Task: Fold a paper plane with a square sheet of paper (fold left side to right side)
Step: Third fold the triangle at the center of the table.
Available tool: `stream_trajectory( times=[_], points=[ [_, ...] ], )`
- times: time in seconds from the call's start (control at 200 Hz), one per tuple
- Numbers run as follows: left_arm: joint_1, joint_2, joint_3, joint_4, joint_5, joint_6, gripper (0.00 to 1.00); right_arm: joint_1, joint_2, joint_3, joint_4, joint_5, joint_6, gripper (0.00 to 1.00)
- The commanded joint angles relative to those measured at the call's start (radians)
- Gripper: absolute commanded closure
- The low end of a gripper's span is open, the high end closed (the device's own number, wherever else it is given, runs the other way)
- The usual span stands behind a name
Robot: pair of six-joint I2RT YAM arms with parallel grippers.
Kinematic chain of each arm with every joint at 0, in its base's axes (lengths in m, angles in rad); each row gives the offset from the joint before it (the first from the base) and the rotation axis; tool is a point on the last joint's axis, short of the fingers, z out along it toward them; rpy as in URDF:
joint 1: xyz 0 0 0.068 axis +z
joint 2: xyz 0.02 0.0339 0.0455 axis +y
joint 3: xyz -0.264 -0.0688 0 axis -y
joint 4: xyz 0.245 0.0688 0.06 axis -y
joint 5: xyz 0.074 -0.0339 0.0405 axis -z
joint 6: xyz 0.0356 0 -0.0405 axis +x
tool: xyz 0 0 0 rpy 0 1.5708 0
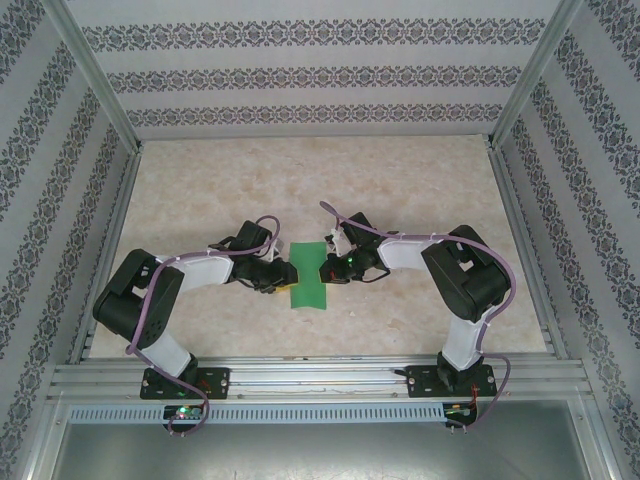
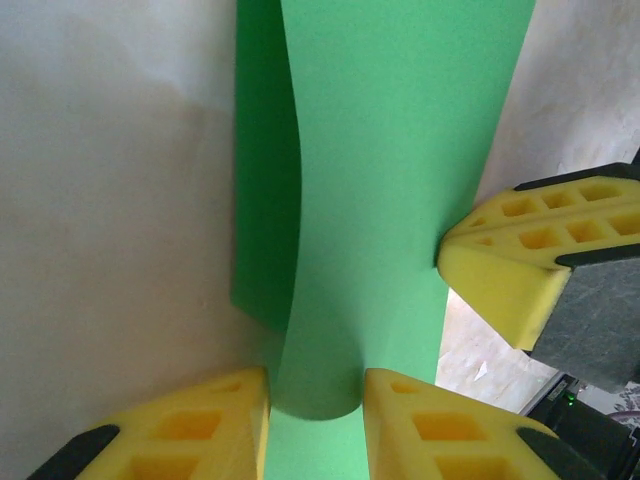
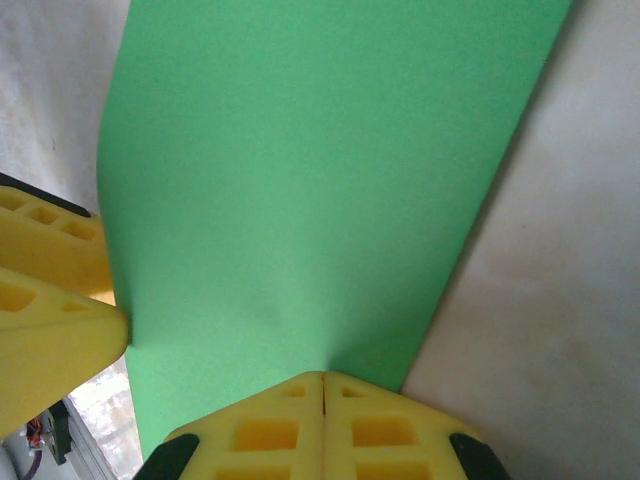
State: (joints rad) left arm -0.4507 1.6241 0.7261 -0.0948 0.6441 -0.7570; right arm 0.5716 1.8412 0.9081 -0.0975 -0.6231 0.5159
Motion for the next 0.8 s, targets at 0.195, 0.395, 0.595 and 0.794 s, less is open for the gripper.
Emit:
stream_trajectory(
  times=[0.195, 0.395, 0.595, 0.794],
  points=[
    [-0.008, -0.021, -0.002, 0.062, 0.006, -0.033, 0.66, -0.009, 0.009, -0.006, -0.069, 0.047, -0.024, 1.0],
    [-0.009, -0.017, 0.009, 0.092, -0.013, -0.029, 0.63, -0.01, 0.007, -0.005, -0.071, 0.048, -0.028, 1.0],
    [-0.008, 0.003, 0.026, 0.044, -0.028, -0.008, 0.62, -0.013, 0.005, -0.007, -0.071, 0.049, -0.029, 1.0],
    [-0.008, -0.006, 0.01, 0.046, -0.023, -0.015, 0.74, -0.014, -0.003, -0.002, -0.072, 0.046, -0.033, 1.0]
  ],
)
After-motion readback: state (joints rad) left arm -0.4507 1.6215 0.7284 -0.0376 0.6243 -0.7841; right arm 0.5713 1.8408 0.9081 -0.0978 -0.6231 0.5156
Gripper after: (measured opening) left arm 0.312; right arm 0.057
